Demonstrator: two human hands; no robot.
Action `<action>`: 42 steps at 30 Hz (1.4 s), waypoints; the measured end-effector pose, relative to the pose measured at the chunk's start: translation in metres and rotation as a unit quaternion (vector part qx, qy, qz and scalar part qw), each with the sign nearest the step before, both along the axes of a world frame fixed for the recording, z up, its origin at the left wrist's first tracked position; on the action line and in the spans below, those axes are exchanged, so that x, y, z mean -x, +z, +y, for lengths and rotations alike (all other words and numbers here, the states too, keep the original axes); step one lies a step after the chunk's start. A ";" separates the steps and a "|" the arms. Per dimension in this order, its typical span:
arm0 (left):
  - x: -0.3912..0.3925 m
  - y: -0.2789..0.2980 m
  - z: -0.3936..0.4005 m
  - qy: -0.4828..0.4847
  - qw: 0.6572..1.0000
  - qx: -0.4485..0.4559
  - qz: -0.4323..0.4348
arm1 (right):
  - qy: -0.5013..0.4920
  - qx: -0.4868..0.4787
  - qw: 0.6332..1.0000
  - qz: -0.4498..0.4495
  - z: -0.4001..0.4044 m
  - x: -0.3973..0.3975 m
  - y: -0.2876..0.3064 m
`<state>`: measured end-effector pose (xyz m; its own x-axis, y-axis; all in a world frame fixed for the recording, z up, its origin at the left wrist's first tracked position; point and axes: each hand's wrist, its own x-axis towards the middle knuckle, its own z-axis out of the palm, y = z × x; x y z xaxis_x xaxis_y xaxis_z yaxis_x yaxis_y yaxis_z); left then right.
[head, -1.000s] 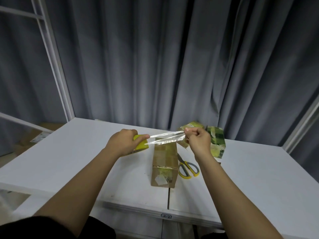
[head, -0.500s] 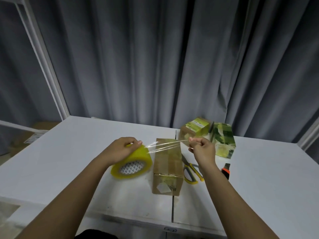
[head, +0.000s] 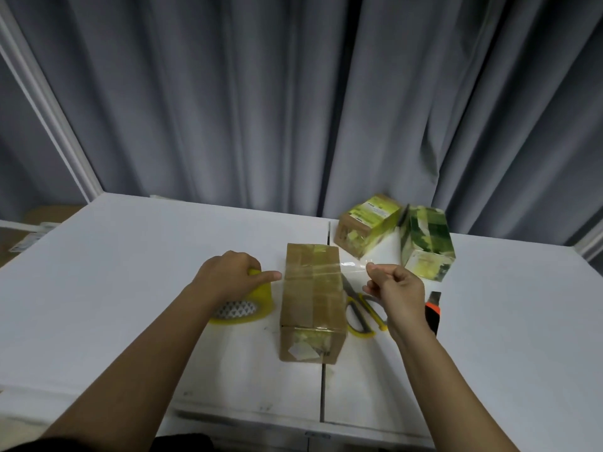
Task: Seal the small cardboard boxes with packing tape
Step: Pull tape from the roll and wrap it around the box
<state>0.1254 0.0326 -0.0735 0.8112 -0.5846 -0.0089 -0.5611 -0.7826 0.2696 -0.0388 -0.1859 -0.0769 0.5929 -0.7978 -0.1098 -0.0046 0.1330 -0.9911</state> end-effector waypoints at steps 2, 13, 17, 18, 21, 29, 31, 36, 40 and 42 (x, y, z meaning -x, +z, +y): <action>-0.002 -0.001 -0.001 0.003 1.000 0.004 0.007 | 0.006 -0.011 1.000 -0.003 -0.002 -0.001 -0.003; -0.008 -0.003 -0.003 0.018 1.000 -0.013 0.021 | 0.009 -0.012 1.000 0.015 -0.007 -0.005 -0.029; -0.007 -0.004 -0.008 0.018 0.999 -0.024 0.015 | 0.007 -0.006 0.996 0.091 0.002 -0.011 -0.059; -0.007 -0.004 -0.009 0.017 0.999 -0.025 0.015 | 0.012 0.012 0.994 0.110 0.004 -0.013 -0.064; -0.007 -0.003 -0.009 0.020 0.999 -0.022 0.018 | 0.062 0.118 0.976 0.174 0.006 -0.015 -0.066; -0.005 -0.003 -0.010 0.014 0.999 -0.031 0.009 | 0.013 0.199 0.978 0.066 0.006 0.006 -0.025; -0.005 -0.003 -0.011 0.016 0.999 -0.041 0.011 | 0.084 0.155 0.983 0.056 0.032 -0.002 -0.020; -0.006 -0.003 -0.010 0.019 0.999 -0.049 0.013 | 0.104 0.210 0.966 0.108 0.075 -0.012 -0.031; -0.002 -0.001 -0.012 0.023 0.998 -0.055 0.034 | 0.174 0.229 0.950 0.120 0.060 -0.013 -0.031; 0.003 0.003 -0.011 0.035 0.996 -0.052 0.069 | 0.212 0.243 0.934 0.155 0.043 -0.020 -0.027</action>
